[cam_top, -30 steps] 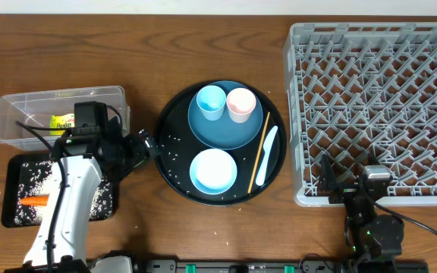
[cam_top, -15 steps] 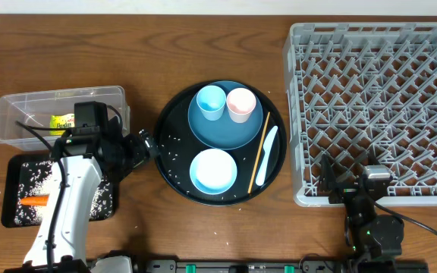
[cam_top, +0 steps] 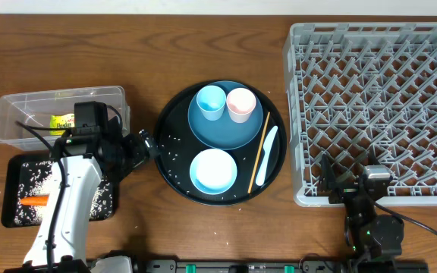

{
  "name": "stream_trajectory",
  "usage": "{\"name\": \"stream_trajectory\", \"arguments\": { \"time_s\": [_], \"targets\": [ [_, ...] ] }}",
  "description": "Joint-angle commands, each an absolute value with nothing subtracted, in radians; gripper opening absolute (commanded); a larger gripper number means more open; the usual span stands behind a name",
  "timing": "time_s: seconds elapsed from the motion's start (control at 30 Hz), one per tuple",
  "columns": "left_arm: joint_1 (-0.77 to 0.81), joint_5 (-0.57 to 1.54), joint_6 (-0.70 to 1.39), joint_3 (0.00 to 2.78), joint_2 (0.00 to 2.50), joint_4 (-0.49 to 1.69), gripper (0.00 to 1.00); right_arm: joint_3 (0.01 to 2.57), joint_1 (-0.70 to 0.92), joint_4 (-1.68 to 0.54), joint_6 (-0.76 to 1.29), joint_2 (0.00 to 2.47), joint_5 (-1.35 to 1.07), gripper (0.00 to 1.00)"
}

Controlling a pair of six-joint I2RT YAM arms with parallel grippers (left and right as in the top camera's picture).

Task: Sort waste into correct bins and load items into the dishwasher rack
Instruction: 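Move the left gripper back right to the light blue cup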

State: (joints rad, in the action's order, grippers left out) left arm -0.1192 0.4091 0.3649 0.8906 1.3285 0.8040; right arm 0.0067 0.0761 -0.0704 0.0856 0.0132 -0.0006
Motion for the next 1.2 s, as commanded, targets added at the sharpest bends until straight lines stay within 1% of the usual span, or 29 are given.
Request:
{"name": "stream_trajectory", "arguments": {
  "time_s": [0.0,0.43,0.53,0.6,0.7,0.83,0.9,1.03,1.07,1.13,1.17],
  "targets": [
    [-0.116,0.411,0.352,0.900,1.319,0.806,0.98,0.006,0.059,-0.075,0.073,0.013,0.007,0.99],
    [-0.116,0.411,0.357,0.900,1.319,0.801,0.98,0.006,0.059,-0.075,0.073,0.013,0.007,0.99],
    [-0.116,0.411,0.379,0.900,1.319,0.711,0.98,0.006,0.059,-0.075,0.073,0.013,0.007,0.99],
    [-0.116,0.421,0.379,0.900,1.318,0.690,0.98,0.006,0.059,-0.075,0.073,0.013,0.007,0.99],
    [-0.116,0.496,0.379,0.900,1.319,0.689,0.98,0.006,0.059,-0.075,0.073,0.013,0.007,0.99],
    [-0.096,0.639,0.379,0.900,1.319,0.587,0.98,0.006,0.059,-0.075,0.073,0.013,0.007,0.99],
    [-0.071,0.682,0.393,0.900,1.319,0.525,0.98,0.006,0.059,-0.075,0.073,0.013,0.007,0.99],
    [0.009,0.669,0.444,0.900,1.319,0.432,0.99,0.006,0.059,-0.075,0.073,0.013,0.007,0.99],
    [0.041,0.640,0.456,0.900,1.319,0.413,0.93,0.006,0.059,-0.075,0.073,0.013,0.007,0.99],
    [0.097,0.557,0.482,0.900,1.319,0.398,0.91,0.006,0.059,-0.075,0.073,0.013,0.007,0.99],
    [0.132,0.495,0.495,0.900,1.319,0.390,0.88,0.006,0.059,-0.075,0.073,0.013,0.007,0.99]
  ]
}}
